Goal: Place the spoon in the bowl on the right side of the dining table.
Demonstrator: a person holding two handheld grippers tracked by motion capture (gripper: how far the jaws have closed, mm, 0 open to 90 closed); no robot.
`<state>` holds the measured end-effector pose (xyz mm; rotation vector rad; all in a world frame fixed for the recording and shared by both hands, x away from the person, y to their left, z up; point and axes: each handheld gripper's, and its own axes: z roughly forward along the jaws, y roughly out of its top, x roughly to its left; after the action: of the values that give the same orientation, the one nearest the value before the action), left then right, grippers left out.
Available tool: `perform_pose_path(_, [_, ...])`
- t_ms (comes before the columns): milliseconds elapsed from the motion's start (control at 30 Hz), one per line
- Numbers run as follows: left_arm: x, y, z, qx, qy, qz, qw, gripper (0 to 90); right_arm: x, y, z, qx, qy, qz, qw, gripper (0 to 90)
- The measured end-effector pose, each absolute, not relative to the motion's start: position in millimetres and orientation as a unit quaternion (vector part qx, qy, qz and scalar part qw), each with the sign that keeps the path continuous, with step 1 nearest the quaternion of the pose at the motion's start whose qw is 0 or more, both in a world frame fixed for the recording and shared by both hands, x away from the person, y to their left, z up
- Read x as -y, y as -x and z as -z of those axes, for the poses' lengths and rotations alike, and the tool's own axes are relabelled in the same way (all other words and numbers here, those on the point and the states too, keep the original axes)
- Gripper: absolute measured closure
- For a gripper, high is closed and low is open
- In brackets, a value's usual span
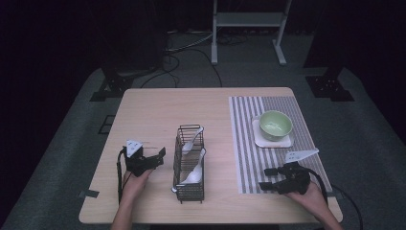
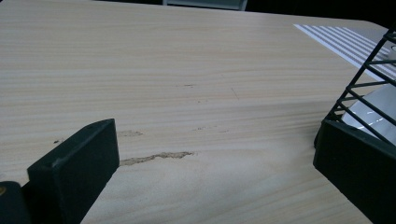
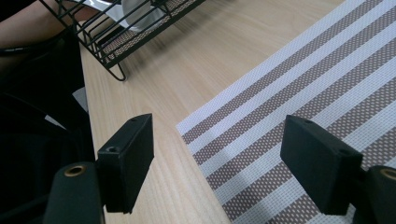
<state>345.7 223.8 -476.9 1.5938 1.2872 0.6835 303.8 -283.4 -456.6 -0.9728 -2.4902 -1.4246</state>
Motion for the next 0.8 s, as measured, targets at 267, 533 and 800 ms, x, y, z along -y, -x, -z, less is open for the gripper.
perform_pose_path(267, [-225.5, -343.1, 476.9, -0.524, -0.647, -0.284, 0.475, 0.0, 274.6, -309.3, 449.1, 0.827, 0.322, 0.458, 0.047, 23.4])
perform_pose_path(533, [-226.6, -341.4, 476.9, -0.520, -0.645, -0.287, 0.481, 0.0, 259.7, -309.5, 436.9, 0.840, 0.312, 0.443, 0.034, 21.2])
perform_pose_path(800, [-226.0, -341.4, 476.9, -0.521, -0.645, -0.285, 0.481, 0.0, 249.3, -316.9, 428.4, 0.844, 0.308, 0.438, 0.034, 19.0])
